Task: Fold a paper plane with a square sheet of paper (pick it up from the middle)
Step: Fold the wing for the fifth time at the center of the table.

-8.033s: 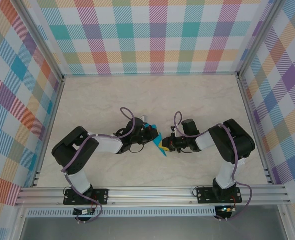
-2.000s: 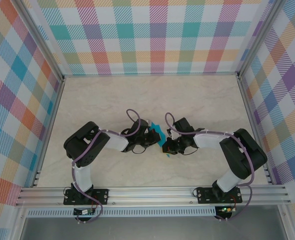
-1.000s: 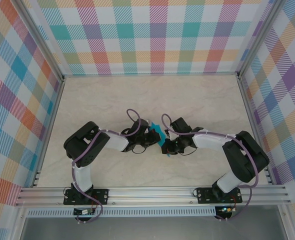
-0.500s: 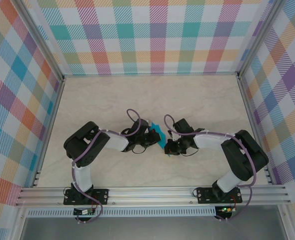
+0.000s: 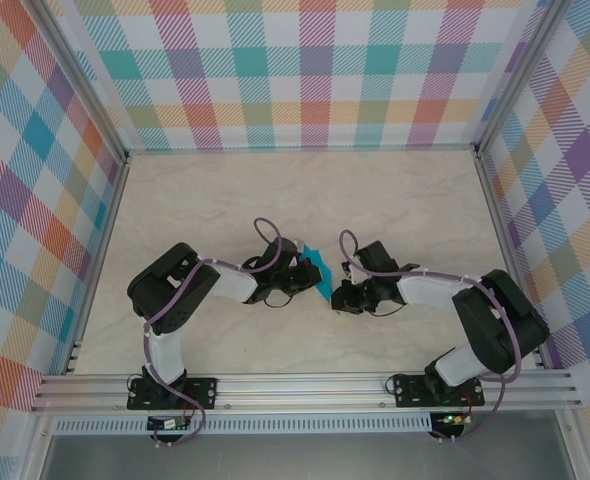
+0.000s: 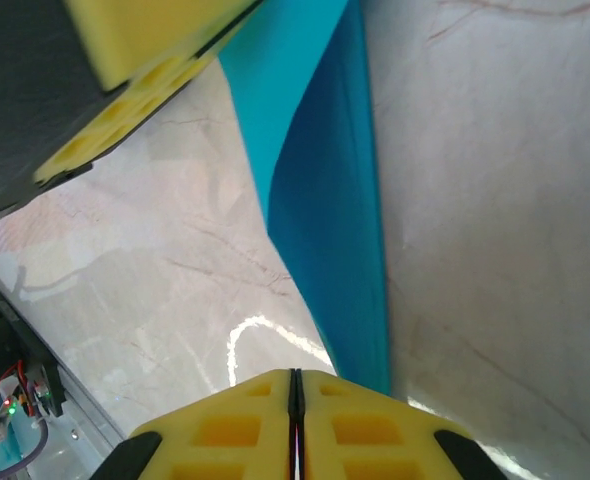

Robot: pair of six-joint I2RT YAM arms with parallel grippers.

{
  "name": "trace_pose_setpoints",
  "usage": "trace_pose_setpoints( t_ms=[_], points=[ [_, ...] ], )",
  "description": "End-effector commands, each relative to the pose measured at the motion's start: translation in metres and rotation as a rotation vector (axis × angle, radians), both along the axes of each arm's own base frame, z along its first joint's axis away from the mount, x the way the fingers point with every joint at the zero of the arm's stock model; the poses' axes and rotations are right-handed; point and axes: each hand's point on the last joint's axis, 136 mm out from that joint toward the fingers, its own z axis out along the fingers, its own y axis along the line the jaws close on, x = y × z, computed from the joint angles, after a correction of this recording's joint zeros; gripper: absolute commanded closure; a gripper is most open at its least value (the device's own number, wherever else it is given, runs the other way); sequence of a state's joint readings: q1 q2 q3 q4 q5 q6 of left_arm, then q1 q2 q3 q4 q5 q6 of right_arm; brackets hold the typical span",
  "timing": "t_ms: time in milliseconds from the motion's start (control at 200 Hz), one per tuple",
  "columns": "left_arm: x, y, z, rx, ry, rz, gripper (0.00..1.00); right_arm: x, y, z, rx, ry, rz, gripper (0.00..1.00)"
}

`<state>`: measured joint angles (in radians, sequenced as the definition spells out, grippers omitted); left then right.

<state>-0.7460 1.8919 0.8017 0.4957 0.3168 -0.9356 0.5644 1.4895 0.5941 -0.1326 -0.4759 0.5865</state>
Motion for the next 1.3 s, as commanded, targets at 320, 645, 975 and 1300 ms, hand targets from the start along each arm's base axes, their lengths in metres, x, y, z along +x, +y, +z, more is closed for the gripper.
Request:
trace_pose_setpoints(
  t_ms=[320, 645, 975, 1300],
  points=[
    [-0.006, 0.001, -0.014, 0.043, 0.026, -0.021, 1.0, -0.026, -0.026, -0.029, -0.088, 0.096, -0.026, 0.92],
    [-0.006, 0.0, -0.013, 0.039, 0.027, -0.025, 1.0, 0.011, 0.009, 0.033, 0.083, -0.041, -0.003, 0.89],
    [-0.006, -0.001, -0.011, 0.033, 0.027, -0.025, 1.0, 0.042, 0.023, 0.012, 0.05, -0.012, -0.027, 0.9],
    [-0.007, 0.0, -0.009, 0.04, 0.017, -0.033, 1.0, 0.022, -0.01, -0.039, -0.138, 0.076, -0.044, 0.93]
  ],
)
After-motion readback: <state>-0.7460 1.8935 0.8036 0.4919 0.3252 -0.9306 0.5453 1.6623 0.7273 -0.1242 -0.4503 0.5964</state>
